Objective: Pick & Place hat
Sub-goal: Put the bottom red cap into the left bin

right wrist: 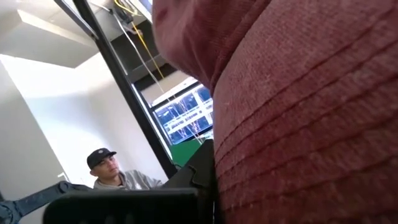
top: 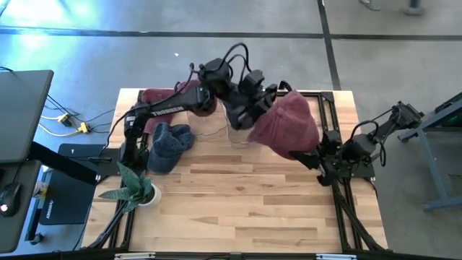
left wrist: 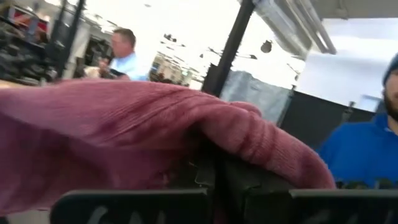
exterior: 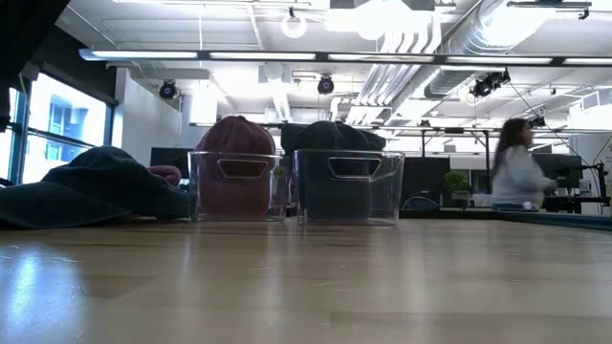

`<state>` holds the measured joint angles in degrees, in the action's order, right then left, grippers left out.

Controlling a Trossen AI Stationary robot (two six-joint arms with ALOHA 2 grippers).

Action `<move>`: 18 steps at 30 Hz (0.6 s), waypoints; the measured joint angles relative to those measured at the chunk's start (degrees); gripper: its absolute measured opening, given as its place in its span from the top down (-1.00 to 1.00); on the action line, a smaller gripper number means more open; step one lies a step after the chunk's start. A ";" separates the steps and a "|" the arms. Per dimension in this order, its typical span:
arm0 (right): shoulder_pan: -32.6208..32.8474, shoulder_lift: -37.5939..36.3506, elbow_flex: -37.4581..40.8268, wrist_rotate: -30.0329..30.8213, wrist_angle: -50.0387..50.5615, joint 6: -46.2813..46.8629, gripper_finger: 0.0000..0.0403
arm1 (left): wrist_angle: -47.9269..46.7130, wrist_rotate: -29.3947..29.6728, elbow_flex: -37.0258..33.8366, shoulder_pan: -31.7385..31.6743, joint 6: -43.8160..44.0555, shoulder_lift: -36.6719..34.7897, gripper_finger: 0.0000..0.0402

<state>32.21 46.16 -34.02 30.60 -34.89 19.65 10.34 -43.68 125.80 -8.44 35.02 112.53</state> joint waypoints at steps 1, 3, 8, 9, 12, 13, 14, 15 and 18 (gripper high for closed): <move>0.00 0.13 0.00 0.15 0.14 0.02 0.89 | 0.42 0.48 0.00 -0.50 0.31 0.00 0.95; 0.00 0.54 0.00 0.64 0.38 0.10 0.89 | 0.91 1.39 0.00 -1.10 0.87 0.00 0.89; 0.00 1.83 -0.04 0.54 0.76 2.60 0.89 | 2.38 2.07 0.00 -1.08 0.38 0.00 0.77; 0.00 2.02 -0.04 0.41 0.78 2.86 0.89 | 2.54 2.18 0.00 -0.67 -0.02 0.00 0.77; 0.00 2.43 -0.04 0.27 0.76 2.86 0.89 | 3.31 2.67 0.00 0.94 -1.55 0.05 0.80; 0.02 2.43 -0.04 0.10 0.78 2.81 0.89 | 3.64 3.12 0.12 1.52 -2.55 0.58 0.83; 0.04 2.43 -0.04 0.02 0.78 2.83 0.89 | 4.12 3.98 0.24 1.94 -3.40 1.27 0.85; 0.04 2.43 -0.04 0.16 0.80 2.85 0.88 | 3.90 4.43 0.19 2.20 -3.73 1.69 0.88; 0.00 2.43 -0.04 0.42 0.85 2.81 0.88 | 3.40 4.91 -0.13 2.07 -3.30 2.23 0.95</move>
<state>32.21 48.60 -34.06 31.03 -34.04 22.45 13.74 -38.77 125.67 -6.37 31.71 114.76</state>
